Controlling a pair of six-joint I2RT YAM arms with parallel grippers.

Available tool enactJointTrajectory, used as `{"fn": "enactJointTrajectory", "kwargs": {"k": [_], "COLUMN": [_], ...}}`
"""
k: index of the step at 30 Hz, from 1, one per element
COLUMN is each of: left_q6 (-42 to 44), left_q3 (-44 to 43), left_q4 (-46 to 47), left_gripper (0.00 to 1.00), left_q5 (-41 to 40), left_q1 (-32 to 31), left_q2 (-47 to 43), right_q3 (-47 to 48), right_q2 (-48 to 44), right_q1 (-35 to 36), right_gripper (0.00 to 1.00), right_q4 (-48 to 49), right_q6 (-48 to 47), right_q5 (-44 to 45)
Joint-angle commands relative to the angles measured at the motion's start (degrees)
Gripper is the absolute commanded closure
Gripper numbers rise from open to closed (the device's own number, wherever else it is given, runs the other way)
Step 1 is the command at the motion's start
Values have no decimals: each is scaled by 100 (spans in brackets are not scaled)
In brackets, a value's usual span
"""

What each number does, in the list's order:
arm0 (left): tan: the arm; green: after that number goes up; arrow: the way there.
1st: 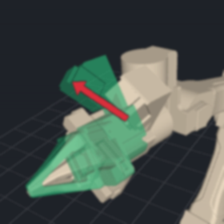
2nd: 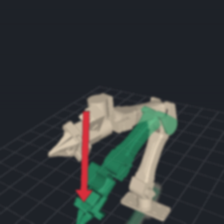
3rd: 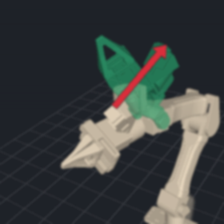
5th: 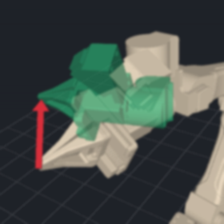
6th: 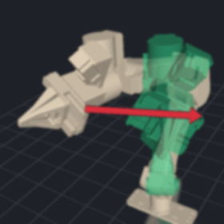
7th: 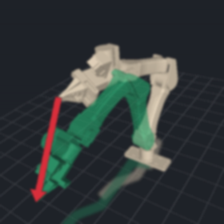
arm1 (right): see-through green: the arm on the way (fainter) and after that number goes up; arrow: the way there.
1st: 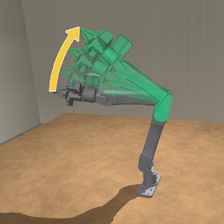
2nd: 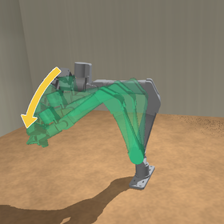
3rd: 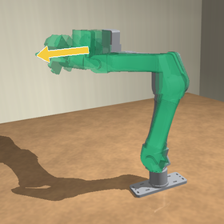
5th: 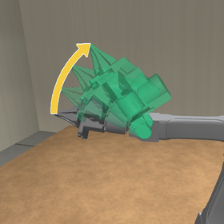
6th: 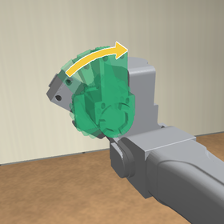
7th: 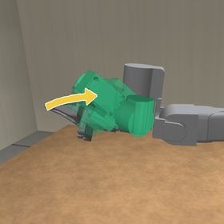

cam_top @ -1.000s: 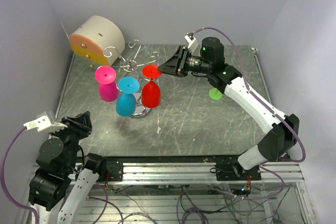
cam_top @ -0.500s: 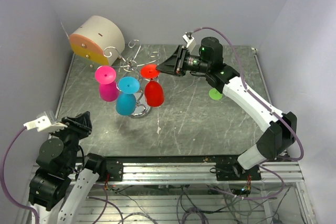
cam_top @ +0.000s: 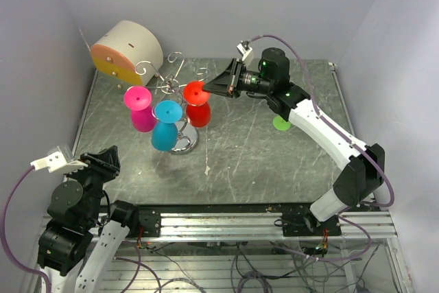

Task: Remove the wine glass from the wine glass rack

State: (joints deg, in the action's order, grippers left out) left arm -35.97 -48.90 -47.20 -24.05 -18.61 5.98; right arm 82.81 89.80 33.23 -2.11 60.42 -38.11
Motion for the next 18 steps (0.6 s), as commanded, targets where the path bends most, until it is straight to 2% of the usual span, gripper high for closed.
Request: {"fn": "enactJointTrajectory", "kwargs": {"k": [1, 7, 18], "left_q6": [-42, -51, -42], "left_q3": [-21, -16, -12], "left_q4": [10, 2, 14], "left_gripper": [56, 56, 56], "left_q5": [-152, -152, -148], "left_q1": [-55, -54, -55], "left_q2": [-70, -66, -66], "right_q3": [-108, -55, -423], "right_q2": [-173, -327, -735], "right_q1": [43, 35, 19], "right_gripper": [100, 100, 100], "right_q4": [271, 55, 238], "right_q6": [52, 82, 383], "right_q5": [-43, 128, -36]}}
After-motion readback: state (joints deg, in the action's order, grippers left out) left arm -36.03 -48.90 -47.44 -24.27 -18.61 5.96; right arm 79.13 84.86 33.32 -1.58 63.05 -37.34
